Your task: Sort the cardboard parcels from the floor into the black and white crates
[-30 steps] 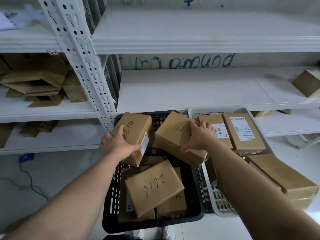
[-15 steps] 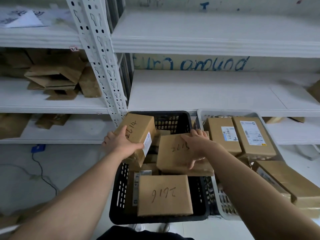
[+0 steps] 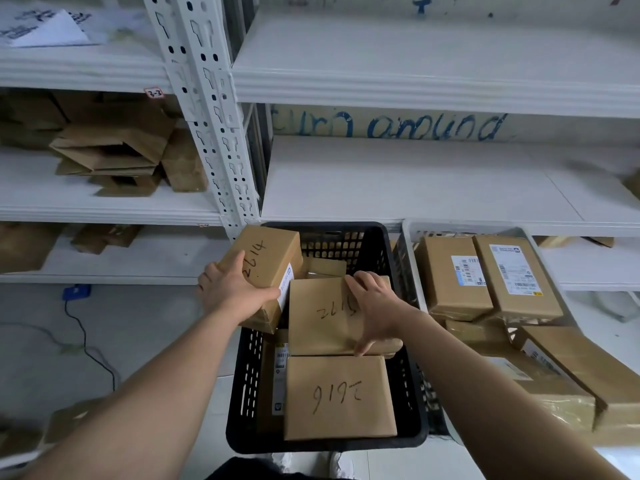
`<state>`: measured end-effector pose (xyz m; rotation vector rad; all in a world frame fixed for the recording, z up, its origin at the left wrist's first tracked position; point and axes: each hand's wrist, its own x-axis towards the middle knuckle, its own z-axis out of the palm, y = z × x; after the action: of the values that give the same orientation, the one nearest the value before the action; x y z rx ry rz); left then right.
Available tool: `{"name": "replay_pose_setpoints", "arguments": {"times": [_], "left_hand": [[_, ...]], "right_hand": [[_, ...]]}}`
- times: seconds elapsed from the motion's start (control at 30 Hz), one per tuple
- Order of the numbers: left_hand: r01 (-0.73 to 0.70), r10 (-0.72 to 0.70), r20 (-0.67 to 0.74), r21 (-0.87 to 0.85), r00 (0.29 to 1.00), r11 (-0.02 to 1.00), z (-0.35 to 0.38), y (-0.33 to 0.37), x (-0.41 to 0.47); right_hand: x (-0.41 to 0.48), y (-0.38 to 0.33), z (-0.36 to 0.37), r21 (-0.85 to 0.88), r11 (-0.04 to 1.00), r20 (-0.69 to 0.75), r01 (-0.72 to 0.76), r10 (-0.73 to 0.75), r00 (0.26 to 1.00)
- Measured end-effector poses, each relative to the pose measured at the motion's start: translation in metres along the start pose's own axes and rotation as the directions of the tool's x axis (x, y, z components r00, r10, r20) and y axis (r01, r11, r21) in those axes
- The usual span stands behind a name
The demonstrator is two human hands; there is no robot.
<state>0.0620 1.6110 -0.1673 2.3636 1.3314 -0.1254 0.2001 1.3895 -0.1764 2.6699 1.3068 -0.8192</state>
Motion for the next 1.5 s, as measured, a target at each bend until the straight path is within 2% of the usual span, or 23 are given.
{"name": "replay_pose_setpoints", "arguments": {"times": [0.07, 0.17, 0.27, 0.37, 0.47, 0.63, 0.73, 0.87, 0.93, 1.13, 1.23, 1.33, 1.43, 1.5], "left_hand": [[-0.001, 0.001, -0.001, -0.002, 1.000, 1.000, -0.002, -0.003, 0.003], [-0.018, 0.017, -0.034, -0.020, 0.999, 1.000, -0.003, -0.005, 0.008], [-0.057, 0.055, -0.066, -0.027, 0.996, 0.998, -0.005, -0.005, 0.013], [-0.103, 0.099, -0.091, -0.034, 0.991, 0.994, -0.009, -0.003, 0.023], [-0.140, 0.133, -0.116, -0.053, 0.984, 0.989, -0.012, -0.002, 0.034], [-0.159, 0.144, -0.133, -0.104, 0.981, 0.982, -0.005, -0.002, 0.051], [-0.145, 0.128, -0.125, -0.131, 0.984, 0.981, 0.001, -0.001, 0.056], [-0.148, 0.132, -0.119, -0.137, 0.984, 0.979, 0.004, -0.002, 0.057], [-0.145, 0.130, -0.106, -0.150, 0.986, 0.978, 0.004, -0.001, 0.056], [-0.197, 0.193, -0.042, -0.109, 0.980, 0.974, -0.002, 0.004, 0.054], [-0.226, 0.225, -0.014, -0.049, 0.974, 0.973, 0.002, 0.002, 0.052], [-0.237, 0.237, 0.000, -0.004, 0.971, 0.971, 0.001, -0.001, 0.052], [-0.246, 0.252, -0.026, 0.142, 0.967, 0.959, -0.004, -0.001, 0.047], [-0.227, 0.239, -0.063, 0.154, 0.969, 0.962, -0.005, -0.003, 0.043]], "right_hand": [[0.003, -0.001, -0.002, 0.027, 1.000, 0.045, -0.004, 0.003, 0.999], [0.012, 0.002, -0.011, 0.168, 0.985, 0.102, -0.050, 0.033, 0.994], [0.024, 0.005, -0.016, 0.302, 0.950, 0.060, -0.080, 0.064, 0.996], [0.042, 0.008, -0.016, 0.352, 0.930, 0.021, -0.101, 0.099, 0.995], [0.063, 0.010, -0.020, 0.304, 0.947, 0.069, -0.105, 0.088, 0.994], [0.091, 0.010, -0.025, 0.082, 0.992, 0.205, -0.100, 0.081, 0.975], [0.104, 0.013, -0.022, 0.122, 0.989, 0.223, -0.083, 0.054, 0.973], [0.107, 0.022, -0.018, 0.097, 0.970, 0.298, -0.222, 0.184, 0.936], [0.103, 0.024, -0.013, 0.076, 0.973, 0.326, -0.219, 0.183, 0.927], [0.099, 0.025, -0.005, 0.330, 0.936, 0.326, -0.123, 0.010, 0.945], [0.093, 0.024, -0.007, 0.352, 0.935, 0.244, -0.037, -0.053, 0.968], [0.086, 0.030, -0.010, 0.383, 0.924, 0.149, -0.011, -0.050, 0.988], [0.080, 0.033, -0.013, 0.440, 0.898, 0.126, -0.032, -0.027, 0.992], [0.079, 0.030, -0.014, 0.458, 0.888, 0.106, -0.041, -0.009, 0.994]]}}
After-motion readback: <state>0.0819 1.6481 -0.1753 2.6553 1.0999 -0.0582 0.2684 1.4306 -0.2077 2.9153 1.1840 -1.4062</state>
